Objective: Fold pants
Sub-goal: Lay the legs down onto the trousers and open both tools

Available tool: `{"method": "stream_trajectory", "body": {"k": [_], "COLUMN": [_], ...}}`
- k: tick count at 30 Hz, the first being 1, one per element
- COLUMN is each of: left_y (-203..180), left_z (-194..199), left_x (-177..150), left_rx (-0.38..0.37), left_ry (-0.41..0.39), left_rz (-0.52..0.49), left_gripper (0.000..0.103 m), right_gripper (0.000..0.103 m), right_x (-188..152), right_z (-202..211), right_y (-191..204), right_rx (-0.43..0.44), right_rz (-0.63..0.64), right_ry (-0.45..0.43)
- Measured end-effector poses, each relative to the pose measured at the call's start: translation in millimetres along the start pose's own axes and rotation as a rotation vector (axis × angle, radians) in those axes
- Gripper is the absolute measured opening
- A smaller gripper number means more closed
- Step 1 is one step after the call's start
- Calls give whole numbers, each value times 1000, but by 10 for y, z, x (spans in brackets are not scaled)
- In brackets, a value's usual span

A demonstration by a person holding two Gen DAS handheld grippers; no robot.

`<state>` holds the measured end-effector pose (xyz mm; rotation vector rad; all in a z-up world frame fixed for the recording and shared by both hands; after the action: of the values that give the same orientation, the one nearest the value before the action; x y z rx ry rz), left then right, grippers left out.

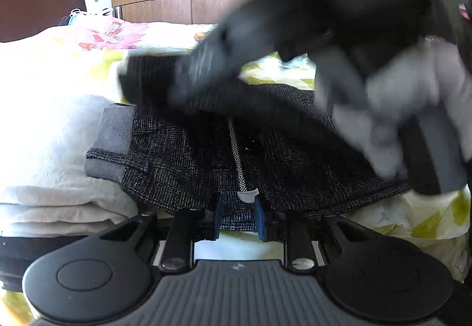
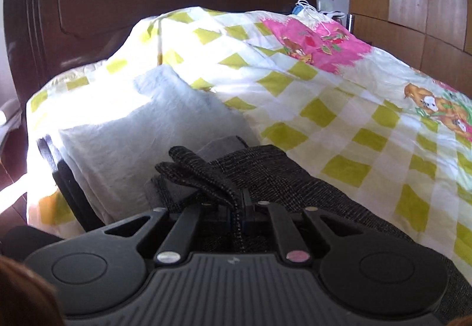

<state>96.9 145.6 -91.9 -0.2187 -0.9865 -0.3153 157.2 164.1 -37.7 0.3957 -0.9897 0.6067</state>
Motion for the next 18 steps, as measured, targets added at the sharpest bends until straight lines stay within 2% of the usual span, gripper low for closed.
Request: {"method": "stream_trajectory", "body": {"k": [4, 6, 8, 11, 12, 16, 18], "left_y": [23, 32, 78, 102, 107, 76, 38], "left_z": [-21, -3, 13, 77, 106, 240, 287], "left_x": [7, -10, -34, -93, -105, 16, 201], "left_rx": [-12, -15, -13, -10, -4, -3, -2], "left_ry": [0, 5, 17, 43, 49, 32, -9], "left_rz": [8, 5, 7, 10, 5, -15, -52], "left_gripper": [37, 37, 37, 37, 37, 37, 37], "right_gripper": [7, 7, 7, 12, 14, 16, 23], "right_x": [389, 472, 414, 19, -77, -34, 41], "right_z": [182, 89, -73, -384, -397, -74, 260], "right_y": [-88, -30, 106, 325, 333, 87, -165], "right_rx": [-61, -50, -13, 67, 78, 144, 124], "right_rz": [28, 35, 72, 130, 123, -68, -135], "right_ry": [-127, -139, -106, 64, 86, 82, 51]}}
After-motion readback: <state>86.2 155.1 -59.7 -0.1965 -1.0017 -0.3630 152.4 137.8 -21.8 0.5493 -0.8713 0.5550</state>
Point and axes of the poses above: each gripper's, at about its wrist camera, not at the fingertips, and z roughly against the way its jaws point, y to its left, x to its top, the point moved 10 cm from there along -z, roughly the way its jaws point, and after that the axes turned 6 degrees about -y, right-handed, at the moved point
